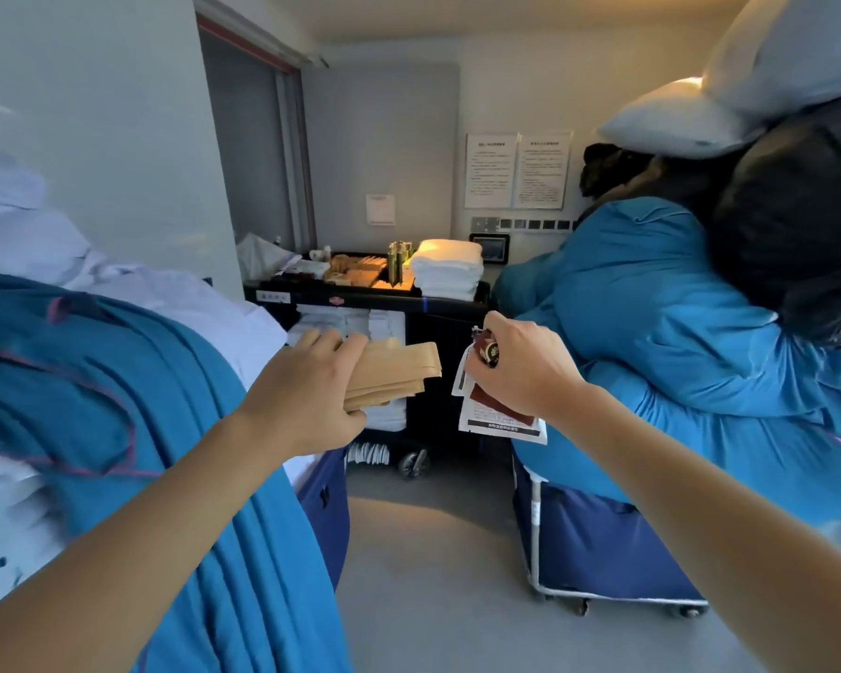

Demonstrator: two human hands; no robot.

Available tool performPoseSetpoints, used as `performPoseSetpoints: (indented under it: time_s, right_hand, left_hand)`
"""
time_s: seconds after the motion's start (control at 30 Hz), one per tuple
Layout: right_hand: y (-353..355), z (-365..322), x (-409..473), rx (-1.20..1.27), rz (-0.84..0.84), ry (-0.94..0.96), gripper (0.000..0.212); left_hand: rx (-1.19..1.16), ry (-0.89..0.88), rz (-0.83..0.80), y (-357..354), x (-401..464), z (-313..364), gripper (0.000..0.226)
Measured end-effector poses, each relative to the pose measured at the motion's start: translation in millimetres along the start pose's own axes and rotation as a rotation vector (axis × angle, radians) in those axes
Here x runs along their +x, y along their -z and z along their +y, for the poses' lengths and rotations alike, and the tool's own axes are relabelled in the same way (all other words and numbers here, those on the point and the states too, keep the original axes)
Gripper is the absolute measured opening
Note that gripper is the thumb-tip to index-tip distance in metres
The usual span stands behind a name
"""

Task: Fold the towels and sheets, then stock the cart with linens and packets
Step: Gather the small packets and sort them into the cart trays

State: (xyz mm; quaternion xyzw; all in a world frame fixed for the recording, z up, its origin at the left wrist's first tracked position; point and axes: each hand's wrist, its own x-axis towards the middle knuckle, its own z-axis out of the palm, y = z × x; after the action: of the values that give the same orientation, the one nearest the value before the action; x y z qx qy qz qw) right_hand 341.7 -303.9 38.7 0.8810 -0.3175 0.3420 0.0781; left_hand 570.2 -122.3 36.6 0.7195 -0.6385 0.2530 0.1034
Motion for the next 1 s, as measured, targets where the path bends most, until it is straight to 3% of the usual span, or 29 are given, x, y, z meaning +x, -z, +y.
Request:
performPoseSetpoints:
  time_s: [0.33, 1.0]
  right_hand:
    - [-76.3, 73.3, 68.2, -0.058, 0.000, -0.043, 0.033]
    - [-240.0, 169.4, 292.3, -0.151, -0.030, -0.141, 0.032]
  left_hand:
    - [-0.094, -0.049, 0.014, -95.3, 117.4, -22.5, 0.066]
    - [-0.186, -0.116, 0.020, -277.7, 381.9, -153.3, 0.074]
